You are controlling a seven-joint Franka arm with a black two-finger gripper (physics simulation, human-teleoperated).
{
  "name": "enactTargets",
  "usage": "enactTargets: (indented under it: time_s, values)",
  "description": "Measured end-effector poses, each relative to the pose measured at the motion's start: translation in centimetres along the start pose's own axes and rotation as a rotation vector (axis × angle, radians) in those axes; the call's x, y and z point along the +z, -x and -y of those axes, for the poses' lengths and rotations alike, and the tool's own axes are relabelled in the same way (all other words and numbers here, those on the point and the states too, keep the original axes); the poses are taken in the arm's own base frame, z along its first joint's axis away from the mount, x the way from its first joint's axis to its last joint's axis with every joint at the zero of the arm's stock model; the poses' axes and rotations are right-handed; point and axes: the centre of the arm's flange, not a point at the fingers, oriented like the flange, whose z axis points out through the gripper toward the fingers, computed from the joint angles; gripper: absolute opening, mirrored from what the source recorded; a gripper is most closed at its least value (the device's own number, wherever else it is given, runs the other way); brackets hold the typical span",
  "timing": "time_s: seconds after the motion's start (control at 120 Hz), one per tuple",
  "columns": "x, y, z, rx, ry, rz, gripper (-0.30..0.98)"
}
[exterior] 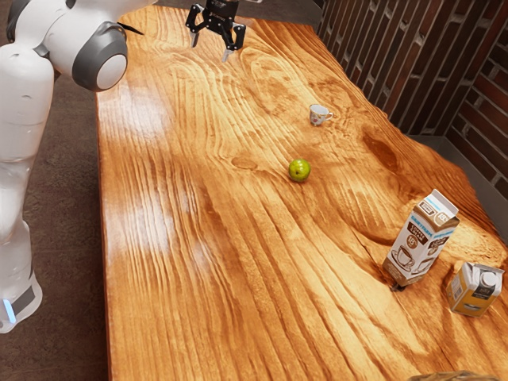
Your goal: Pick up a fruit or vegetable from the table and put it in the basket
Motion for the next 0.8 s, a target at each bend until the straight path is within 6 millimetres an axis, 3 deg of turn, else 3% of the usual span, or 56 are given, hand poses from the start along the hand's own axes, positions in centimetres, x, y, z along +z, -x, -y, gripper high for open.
enactTargets:
  time_s: [0.167,0.267,0.342,0.383,0.433,0.483,0.542,0.592,0.633,0.708,0.8]
  values:
    - [0.1,-0.1,0.3,-0.006,0.005,0.002,0.69]
    - [0.6,-1.2,3.5,-0.053,0.062,0.023,0.69]
    - [0.4,-1.1,3.9,-0.058,0.093,0.028,0.69]
    - [-2.0,0.0,4.5,-0.050,0.132,-0.004,0.69]
    - [-6.8,2.8,4.2,0.007,0.221,-0.074,0.69]
    - [-9.7,5.8,0.0,0.123,0.286,-0.104,0.69]
    - [-10.2,10.1,-10.6,0.316,0.309,-0.090,0.69]
    - [-7.9,14.3,-21.1,0.456,0.291,-0.053,0.68]
    - [-4.8,16.2,-27.3,0.506,0.279,-0.012,0.68]
    - [0.8,14.8,-32.1,0.464,0.264,0.037,0.68]
    - [4.8,12.1,-33.9,0.386,0.269,0.040,0.68]
